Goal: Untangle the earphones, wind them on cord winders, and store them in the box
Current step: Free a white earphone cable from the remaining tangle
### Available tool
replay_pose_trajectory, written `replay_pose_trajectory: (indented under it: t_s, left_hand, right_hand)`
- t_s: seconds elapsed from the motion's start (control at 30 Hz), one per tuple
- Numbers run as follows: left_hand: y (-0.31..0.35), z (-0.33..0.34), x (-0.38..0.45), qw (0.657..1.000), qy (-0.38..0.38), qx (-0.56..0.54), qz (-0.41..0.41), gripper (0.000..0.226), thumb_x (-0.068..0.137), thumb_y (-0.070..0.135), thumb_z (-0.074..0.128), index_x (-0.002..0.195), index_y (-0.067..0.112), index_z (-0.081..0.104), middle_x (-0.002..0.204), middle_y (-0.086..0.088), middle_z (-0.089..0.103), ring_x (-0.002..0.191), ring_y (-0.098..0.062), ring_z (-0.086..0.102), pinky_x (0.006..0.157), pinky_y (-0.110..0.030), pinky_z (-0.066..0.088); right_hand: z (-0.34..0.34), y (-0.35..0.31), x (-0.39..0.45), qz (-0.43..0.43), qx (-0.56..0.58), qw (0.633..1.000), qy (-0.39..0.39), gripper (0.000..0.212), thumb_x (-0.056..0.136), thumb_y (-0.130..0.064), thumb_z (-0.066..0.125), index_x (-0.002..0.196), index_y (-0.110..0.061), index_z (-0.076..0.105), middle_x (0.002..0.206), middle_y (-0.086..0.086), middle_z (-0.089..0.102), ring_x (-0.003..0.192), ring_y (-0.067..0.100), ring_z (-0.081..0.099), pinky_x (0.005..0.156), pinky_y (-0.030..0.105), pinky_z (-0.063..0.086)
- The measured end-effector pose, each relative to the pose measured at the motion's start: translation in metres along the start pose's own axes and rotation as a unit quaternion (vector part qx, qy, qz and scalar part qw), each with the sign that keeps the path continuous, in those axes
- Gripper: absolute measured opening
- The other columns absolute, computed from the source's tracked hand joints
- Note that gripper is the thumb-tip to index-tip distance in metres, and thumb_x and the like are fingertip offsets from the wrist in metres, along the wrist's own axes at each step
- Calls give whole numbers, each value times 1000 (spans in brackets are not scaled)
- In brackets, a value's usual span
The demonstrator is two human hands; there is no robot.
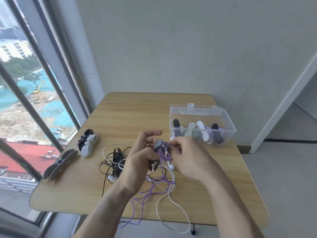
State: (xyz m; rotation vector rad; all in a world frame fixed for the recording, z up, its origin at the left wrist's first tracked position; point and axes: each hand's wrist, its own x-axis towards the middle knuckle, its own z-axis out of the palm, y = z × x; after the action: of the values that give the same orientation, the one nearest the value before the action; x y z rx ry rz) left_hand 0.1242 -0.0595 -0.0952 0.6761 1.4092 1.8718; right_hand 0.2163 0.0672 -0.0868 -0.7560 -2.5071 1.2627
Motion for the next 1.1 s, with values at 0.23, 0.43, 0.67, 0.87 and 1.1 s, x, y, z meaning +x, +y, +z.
replay_pose_trajectory:
  t_s: [0.23,0.43,0.67,0.87,1.1]
  left_hand:
    - [-10,25,-6,921,122,345,135,20,88,23,70,101,37,65,108,3,55,92,-6,61,81,-18,50]
    - [-13,28,-5,882,73,408,226,16,92,37,49,104,26,46,110,10,44,108,-18,50,93,-28,45]
    - [-4,34,4,857,3,422,296,21,98,33,47,102,13,45,111,3,44,106,-21,47,94,-36,43]
    - [-11,32,15,836,43,461,296,16,100,30,39,105,17,47,113,6,50,105,-17,43,92,-36,35]
    - [-13,32,16,819,72,489,292,28,98,42,51,115,23,62,112,6,49,93,-9,52,85,-17,40]
  right_hand:
    - [5,3,-11,3,79,995,-64,32,95,-16,45,68,-25,57,57,-7,52,53,15,45,57,29,39]
    - [-2,4,-14,-10,223,967,-127,27,102,-3,41,82,-2,59,75,11,48,60,16,44,61,32,43]
    - [-6,12,-6,2,302,940,-159,28,81,-7,48,102,4,62,94,13,64,90,24,53,77,39,48]
    - [4,6,-2,24,157,986,-41,28,73,-12,41,86,0,63,75,23,63,72,19,54,69,48,50]
    - [5,2,-11,31,37,987,152,24,97,-14,44,77,-21,56,66,-7,61,59,6,53,51,15,38]
